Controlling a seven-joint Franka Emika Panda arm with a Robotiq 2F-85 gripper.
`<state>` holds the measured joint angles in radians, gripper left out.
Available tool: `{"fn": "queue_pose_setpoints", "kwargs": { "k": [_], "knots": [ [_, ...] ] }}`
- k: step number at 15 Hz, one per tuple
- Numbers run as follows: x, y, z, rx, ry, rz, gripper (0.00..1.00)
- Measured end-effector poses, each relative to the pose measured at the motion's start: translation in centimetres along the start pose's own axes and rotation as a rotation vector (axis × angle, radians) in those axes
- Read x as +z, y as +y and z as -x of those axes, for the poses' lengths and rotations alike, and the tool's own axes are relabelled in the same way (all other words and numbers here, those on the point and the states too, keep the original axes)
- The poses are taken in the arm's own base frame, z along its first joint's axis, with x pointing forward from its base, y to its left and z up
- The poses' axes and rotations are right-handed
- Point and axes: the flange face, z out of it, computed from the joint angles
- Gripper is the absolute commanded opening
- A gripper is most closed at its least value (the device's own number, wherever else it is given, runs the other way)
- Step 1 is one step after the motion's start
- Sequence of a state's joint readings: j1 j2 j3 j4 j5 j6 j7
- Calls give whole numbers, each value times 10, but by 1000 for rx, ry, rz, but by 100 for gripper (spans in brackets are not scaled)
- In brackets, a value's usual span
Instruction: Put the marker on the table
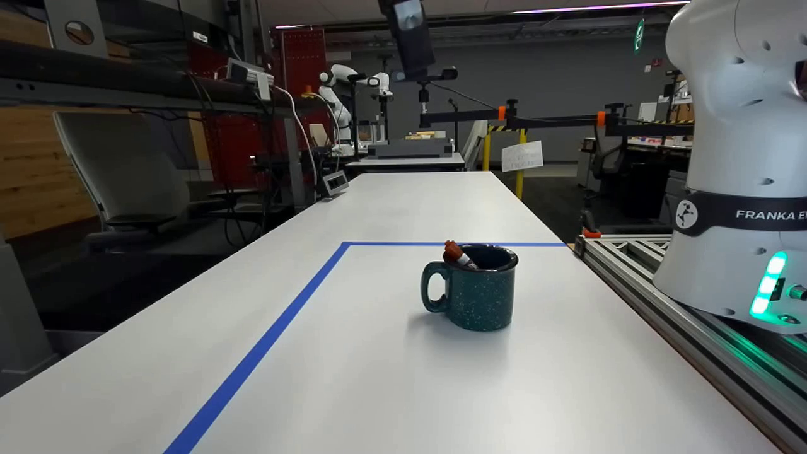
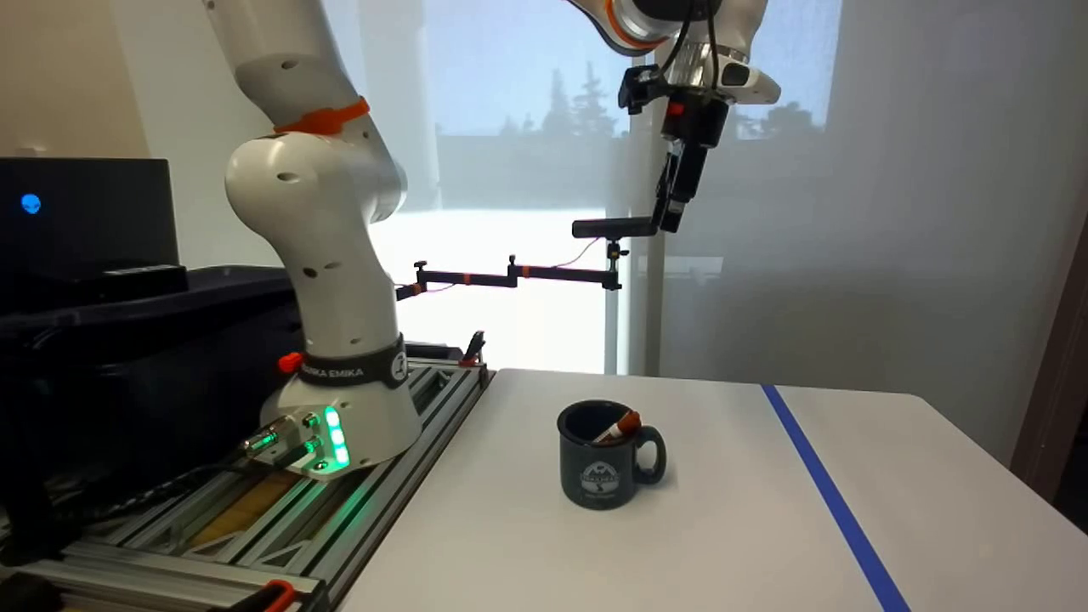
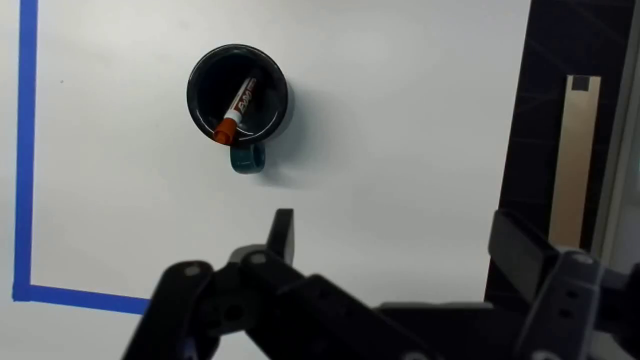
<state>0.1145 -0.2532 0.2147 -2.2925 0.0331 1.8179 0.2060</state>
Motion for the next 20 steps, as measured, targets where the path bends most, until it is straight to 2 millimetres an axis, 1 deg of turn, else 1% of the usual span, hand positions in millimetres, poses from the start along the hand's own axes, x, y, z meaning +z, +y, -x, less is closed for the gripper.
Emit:
{"fn": "queue_pose_setpoints", "kwargs": {
  "k": [2,5,11,14,17,20],
  "knots": [
    [0,1,0,0,-1,-1,100],
    [1,8,1,-17,-2,-7,100],
    [31,26,3,29,-37,8,100],
    [39,38,4,66,-22,-4,100],
    [46,50,7,92,33,-39,100],
    [59,64,6,74,127,-66,100]
  ]
}}
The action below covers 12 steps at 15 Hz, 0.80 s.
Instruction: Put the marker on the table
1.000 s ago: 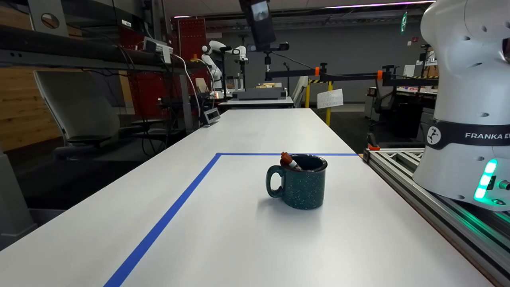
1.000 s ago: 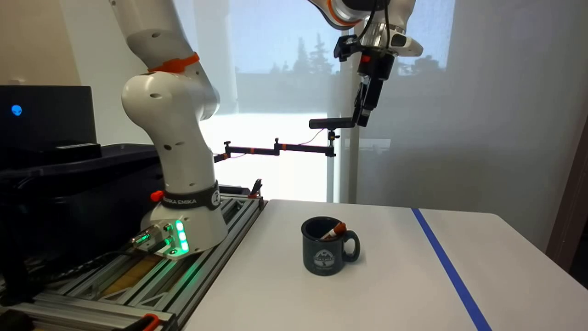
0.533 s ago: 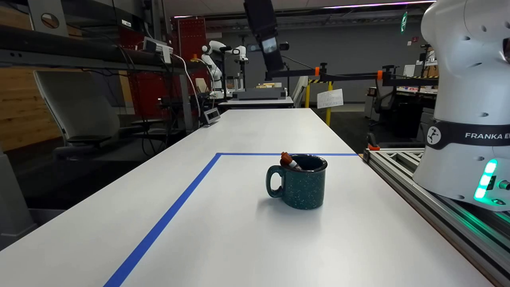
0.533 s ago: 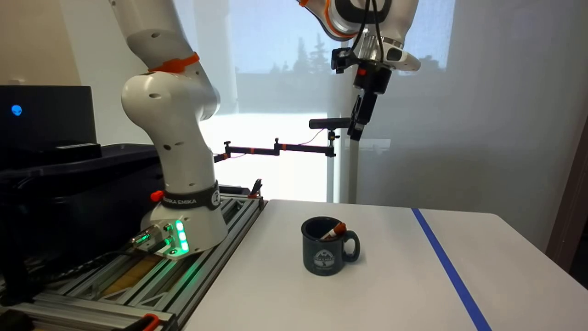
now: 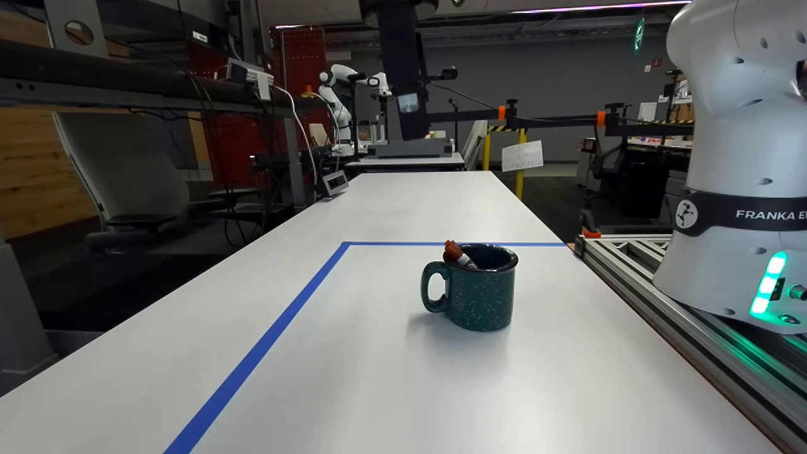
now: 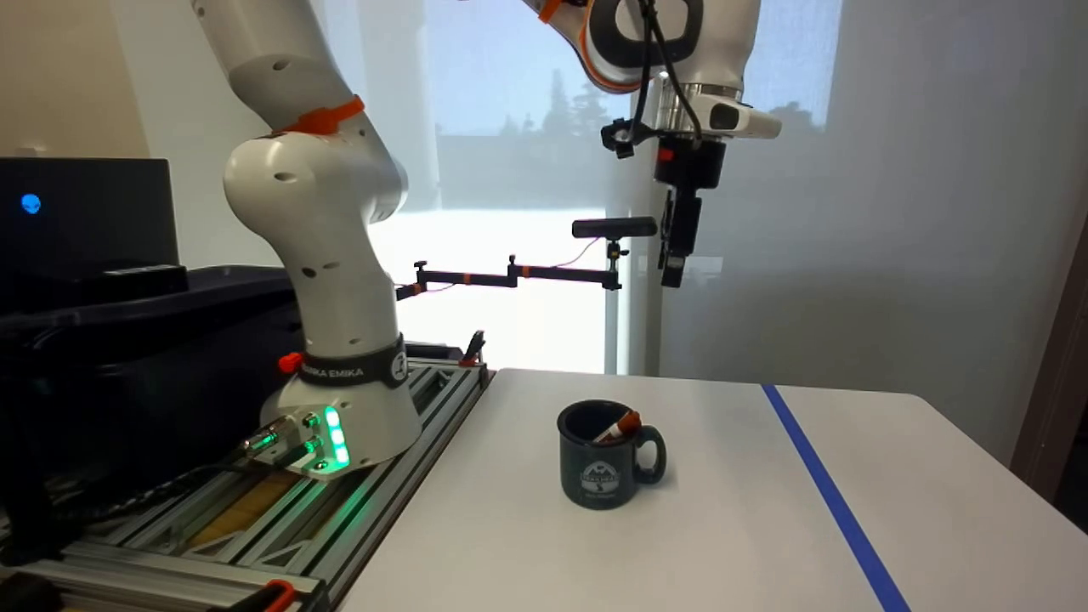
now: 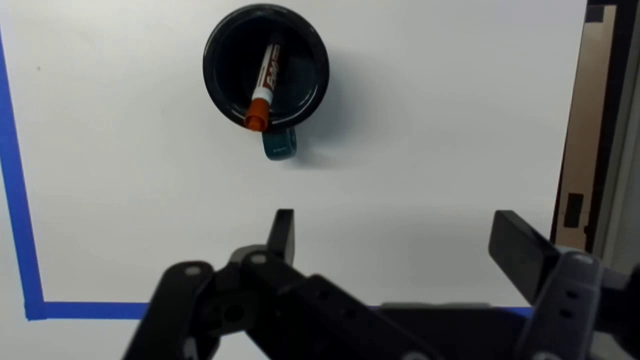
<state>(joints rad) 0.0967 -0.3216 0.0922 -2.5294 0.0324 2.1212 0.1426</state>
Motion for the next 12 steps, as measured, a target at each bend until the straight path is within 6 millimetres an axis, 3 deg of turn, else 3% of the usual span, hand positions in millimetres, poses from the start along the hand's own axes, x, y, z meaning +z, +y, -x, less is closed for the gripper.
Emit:
{"fn": "queue_pose_setpoints", "kwargs": {
  "k": [4,7,12],
  "knots": [
    [23,22,-3,-76,119,-18,100],
    [37,35,1,-97,108,-19,100],
    [35,41,17,-101,-4,-21,100]
  ]
}}
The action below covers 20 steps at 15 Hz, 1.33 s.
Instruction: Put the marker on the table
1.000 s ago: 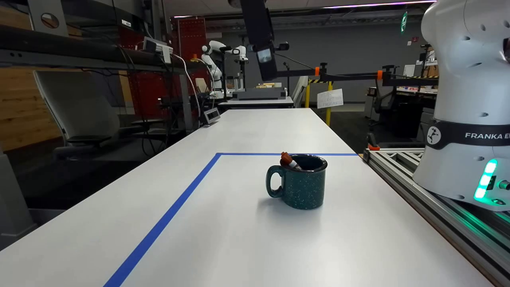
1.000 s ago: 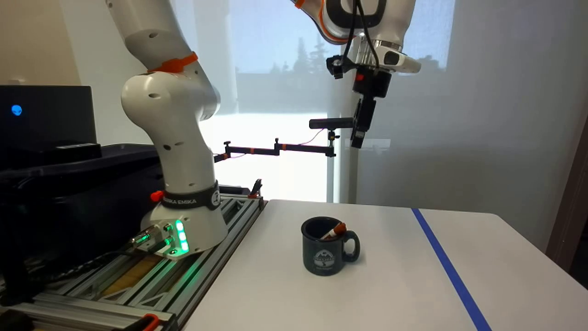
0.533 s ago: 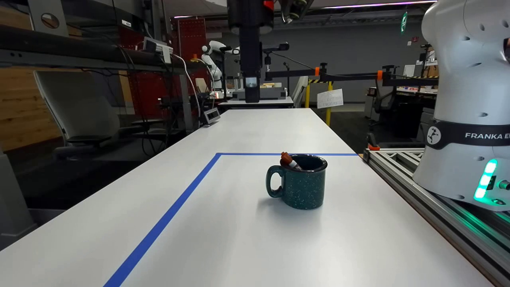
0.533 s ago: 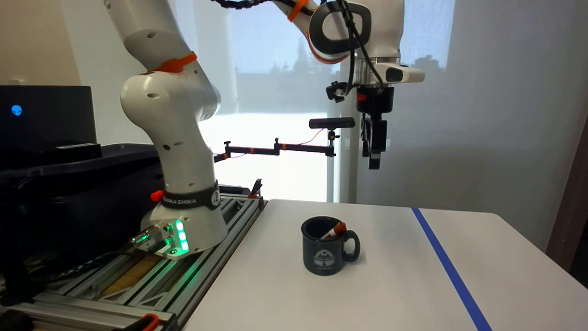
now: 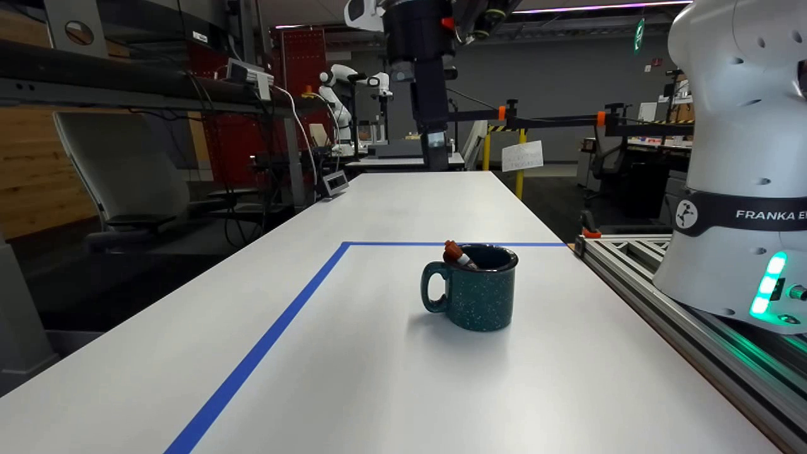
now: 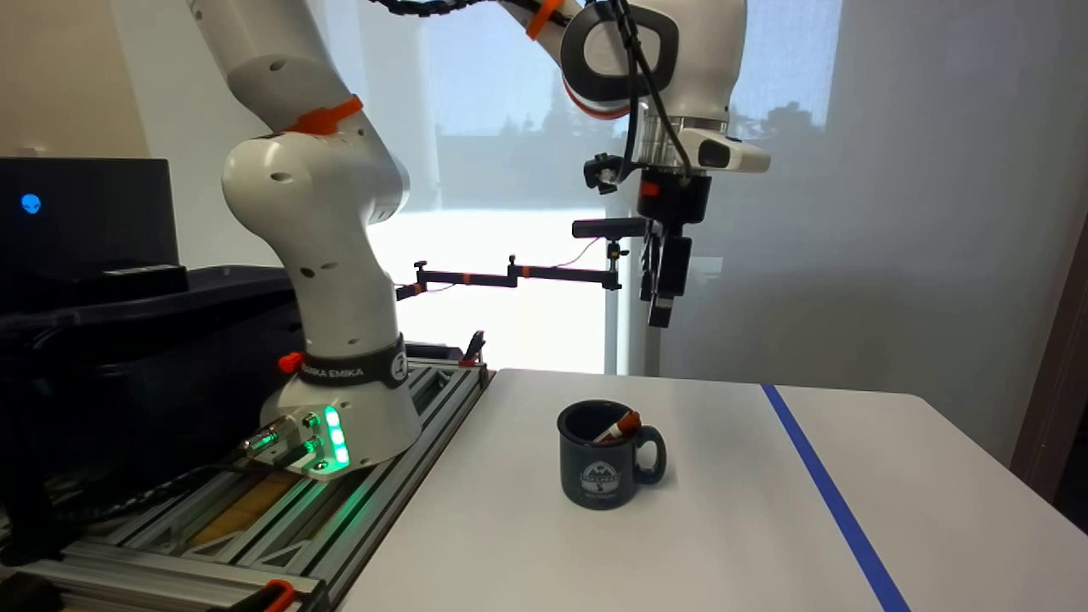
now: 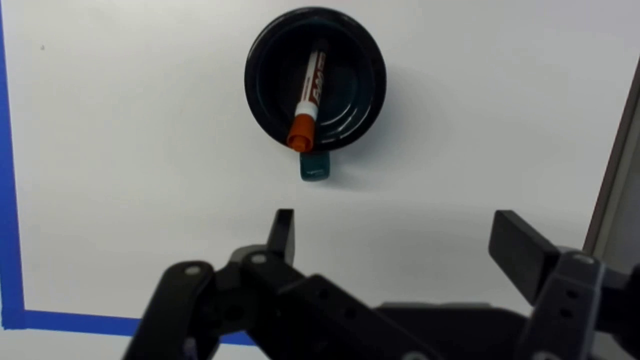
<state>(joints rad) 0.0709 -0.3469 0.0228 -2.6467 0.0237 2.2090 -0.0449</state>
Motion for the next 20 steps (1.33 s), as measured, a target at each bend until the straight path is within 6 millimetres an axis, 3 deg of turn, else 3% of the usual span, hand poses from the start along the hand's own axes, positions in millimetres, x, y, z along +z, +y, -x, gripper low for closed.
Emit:
{"fn": "queue_pose_setpoints", "kwargs": {
  "k": [11,17,20],
  "knots": [
    [9,4,11,-43,-60,-7,100],
    [17,27,38,-99,-40,-35,100],
    [5,45,30,-85,55,-32,100]
  ]
}}
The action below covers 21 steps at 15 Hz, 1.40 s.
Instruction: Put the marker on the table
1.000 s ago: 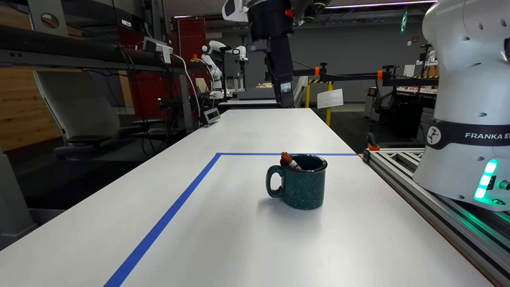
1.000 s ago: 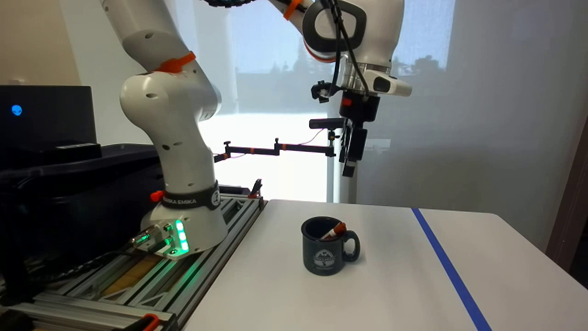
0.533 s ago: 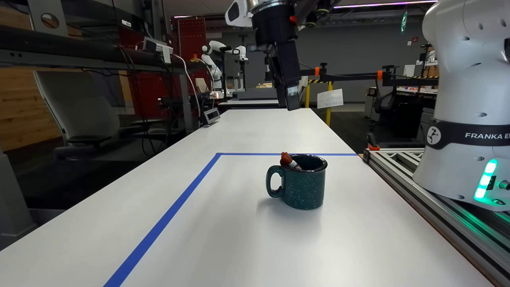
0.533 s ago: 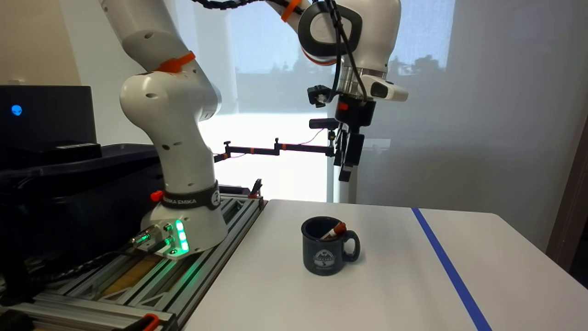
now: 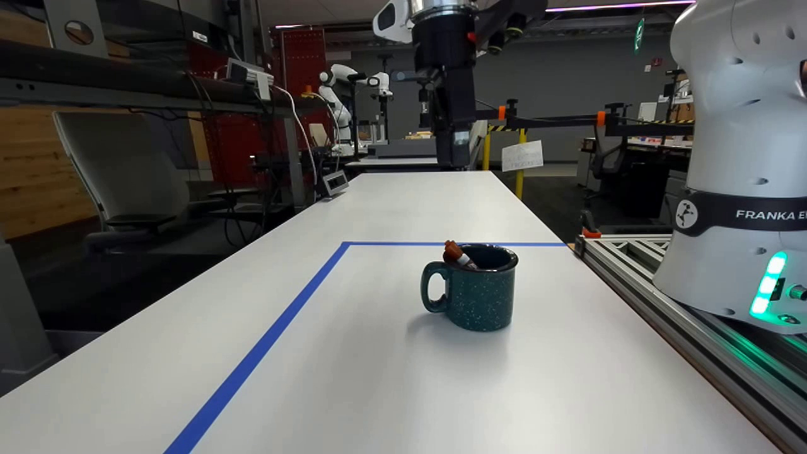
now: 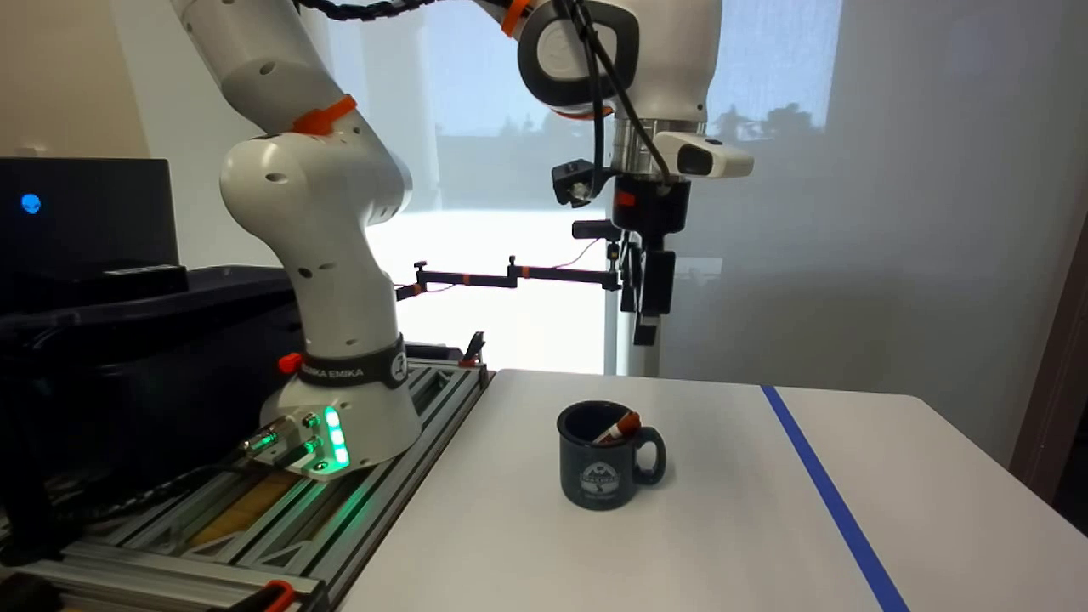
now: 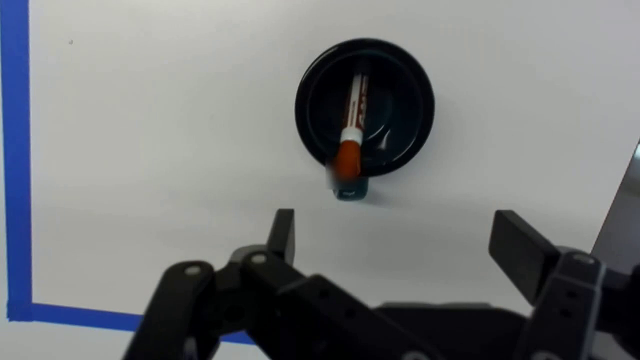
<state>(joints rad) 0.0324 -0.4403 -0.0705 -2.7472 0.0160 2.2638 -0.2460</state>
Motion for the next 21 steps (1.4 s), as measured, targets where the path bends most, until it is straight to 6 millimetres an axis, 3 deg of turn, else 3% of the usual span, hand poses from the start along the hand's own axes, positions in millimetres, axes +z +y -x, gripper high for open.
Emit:
{"fn": "queue_pose_setpoints", "kwargs": {
  "k": [5,11,21],
  "knots": [
    [-3,16,-8,-4,90,25,100],
    [25,22,-4,5,-8,30,100],
    [78,-5,1,146,-207,36,100]
  ]
}}
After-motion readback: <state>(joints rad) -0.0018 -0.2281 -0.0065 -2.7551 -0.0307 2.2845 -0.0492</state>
